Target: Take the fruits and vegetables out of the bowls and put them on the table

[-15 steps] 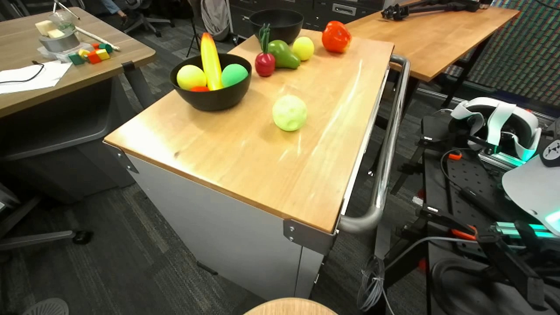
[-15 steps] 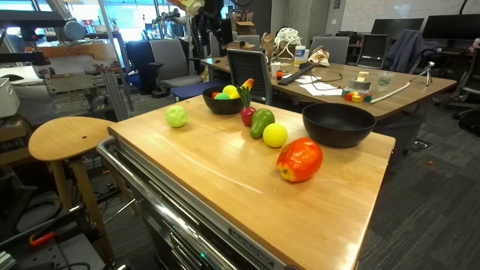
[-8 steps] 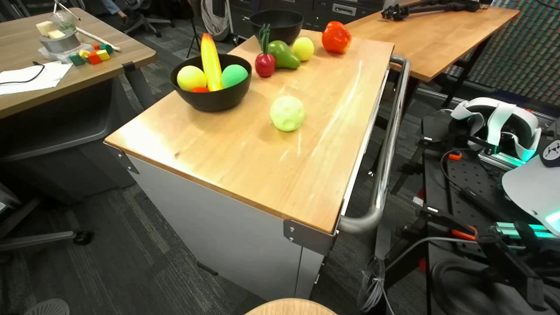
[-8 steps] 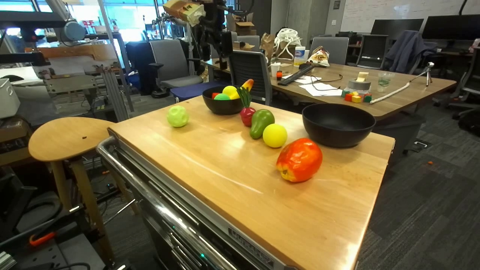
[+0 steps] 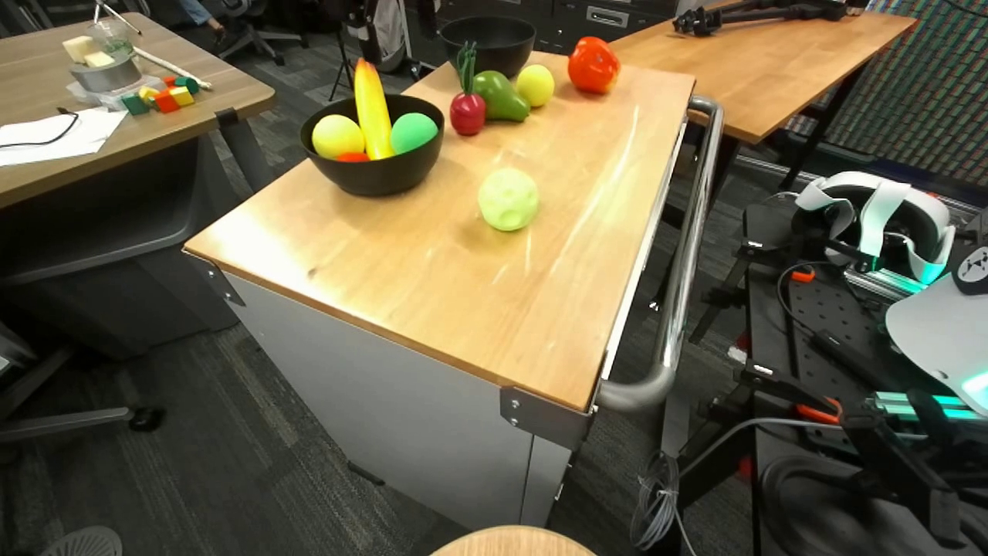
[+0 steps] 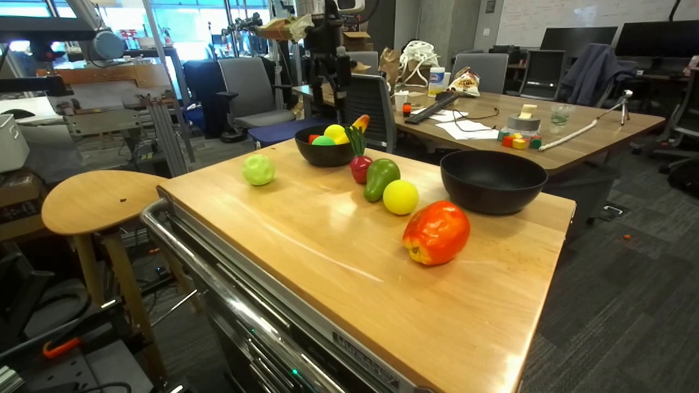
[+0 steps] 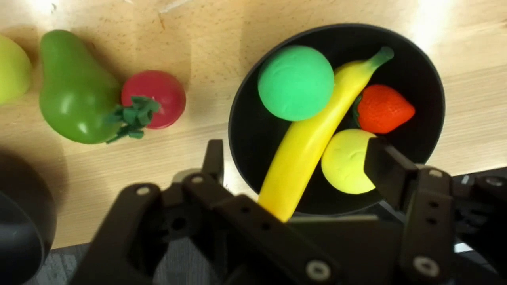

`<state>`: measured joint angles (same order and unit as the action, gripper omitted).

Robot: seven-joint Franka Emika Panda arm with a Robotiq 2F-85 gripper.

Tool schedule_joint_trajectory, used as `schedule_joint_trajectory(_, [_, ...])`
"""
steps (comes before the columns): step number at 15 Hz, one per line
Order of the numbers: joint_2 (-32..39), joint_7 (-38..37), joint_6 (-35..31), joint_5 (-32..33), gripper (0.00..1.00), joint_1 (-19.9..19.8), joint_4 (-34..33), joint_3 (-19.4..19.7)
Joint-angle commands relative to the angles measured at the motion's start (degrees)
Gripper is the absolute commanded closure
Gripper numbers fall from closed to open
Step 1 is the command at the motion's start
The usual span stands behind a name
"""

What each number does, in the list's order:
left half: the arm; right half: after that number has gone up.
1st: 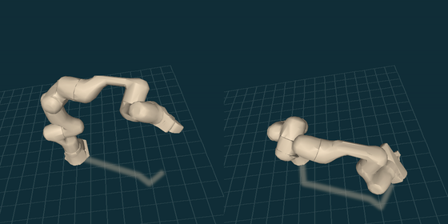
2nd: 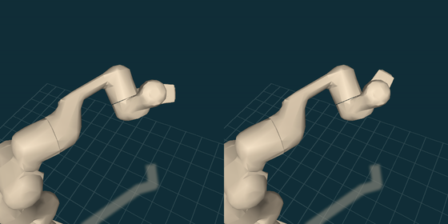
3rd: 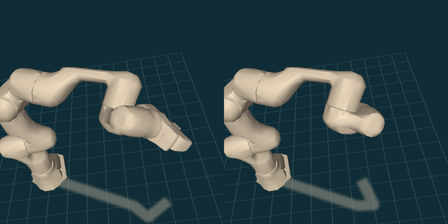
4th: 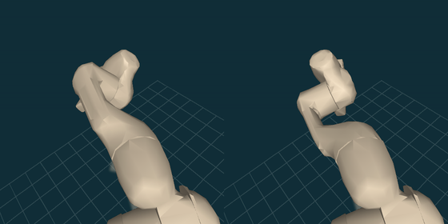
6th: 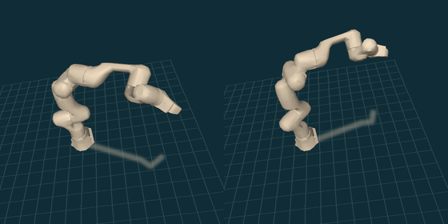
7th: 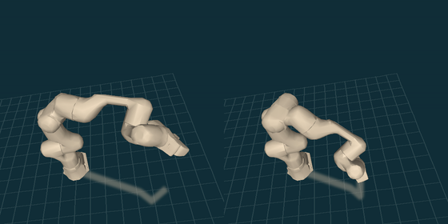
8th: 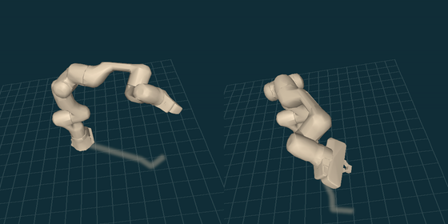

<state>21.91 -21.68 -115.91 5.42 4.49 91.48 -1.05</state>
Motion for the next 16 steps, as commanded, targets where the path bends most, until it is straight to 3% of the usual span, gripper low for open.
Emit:
schedule_joint_trajectory(1, [5.8, -4.0, -2.6, 0.5, 0.15, 1.0, -7.1, 2.2])
schedule_joint_trajectory(7, [11.3, -9.2, -9.5, 0.0, 0.09, 1.3, -10.2, 5.0])
schedule_joint_trajectory(11, [13.4, -10.7, -11.6, -0.2, 0.22, 1.8, -11.6, 5.6])
schedule_joint_trajectory(13, [14.0, -11.1, -11.4, -0.5, 0.46, 2.0, -12.3, 5.6])
schedule_joint_trajectory(14, [14.2, -11.2, -11.1, -0.6, 0.49, 2.0, -12.6, 5.5])
schedule_joint_trajectory(16, [14.6, -11.5, -10.8, -0.9, 0.67, 2.0, -13.1, 5.4])
